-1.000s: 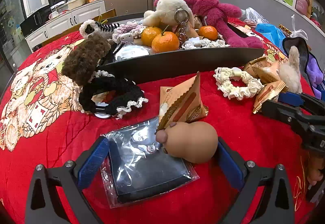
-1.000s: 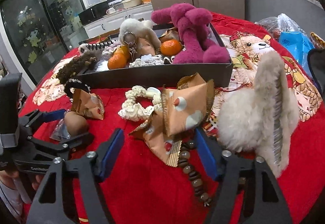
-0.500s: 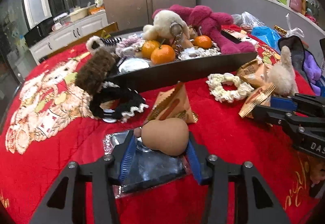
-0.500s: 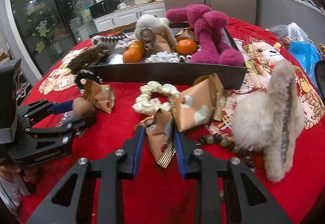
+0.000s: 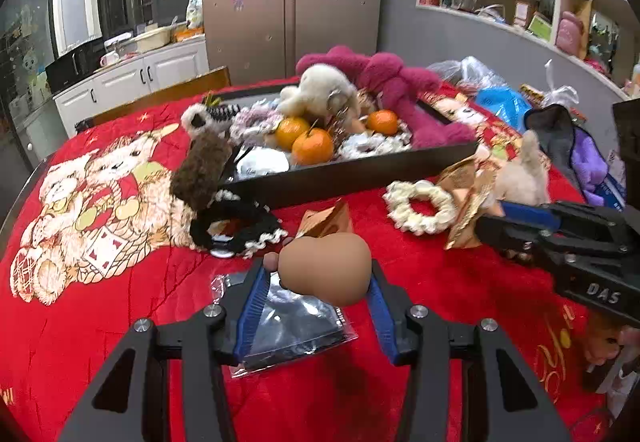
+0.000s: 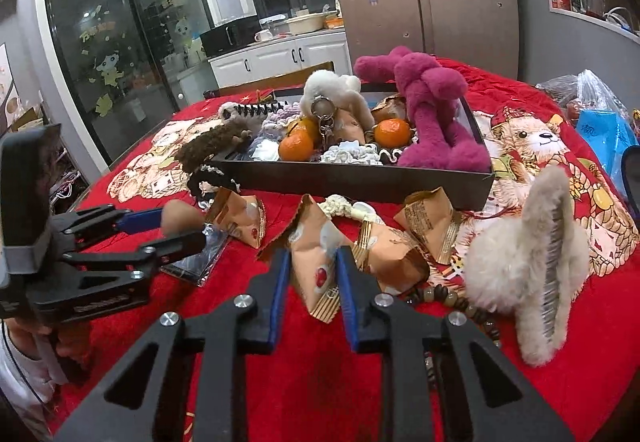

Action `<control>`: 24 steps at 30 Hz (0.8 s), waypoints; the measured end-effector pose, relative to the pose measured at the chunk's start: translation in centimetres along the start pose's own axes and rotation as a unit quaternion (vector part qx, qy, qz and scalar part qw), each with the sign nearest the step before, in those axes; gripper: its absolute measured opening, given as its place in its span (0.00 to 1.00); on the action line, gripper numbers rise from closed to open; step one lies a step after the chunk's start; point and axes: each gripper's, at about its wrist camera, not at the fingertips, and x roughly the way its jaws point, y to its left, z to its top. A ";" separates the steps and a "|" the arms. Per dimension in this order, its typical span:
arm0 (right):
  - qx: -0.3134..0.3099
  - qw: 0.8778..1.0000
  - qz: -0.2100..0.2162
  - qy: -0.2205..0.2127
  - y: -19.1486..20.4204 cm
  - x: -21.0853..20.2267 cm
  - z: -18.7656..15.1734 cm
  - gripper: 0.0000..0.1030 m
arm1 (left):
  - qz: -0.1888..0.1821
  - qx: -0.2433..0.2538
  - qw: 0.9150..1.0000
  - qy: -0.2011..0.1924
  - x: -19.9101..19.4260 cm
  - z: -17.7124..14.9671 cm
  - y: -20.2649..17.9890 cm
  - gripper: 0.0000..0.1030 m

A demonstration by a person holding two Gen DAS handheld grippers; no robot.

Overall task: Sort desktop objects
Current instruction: 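Carry the tan ball and brown paper packet over the black tray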

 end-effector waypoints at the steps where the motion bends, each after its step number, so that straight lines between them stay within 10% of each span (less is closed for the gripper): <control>1: -0.001 1.000 0.001 0.000 0.0 0.0 0.0 0.24 | -0.002 0.004 1.000 -0.003 -0.1 0.0 -0.1 0.47; 24: 0.014 1.000 0.000 -0.027 -0.5 -1.0 0.2 0.24 | -0.016 0.004 1.000 0.003 0.3 -0.5 -0.8 0.47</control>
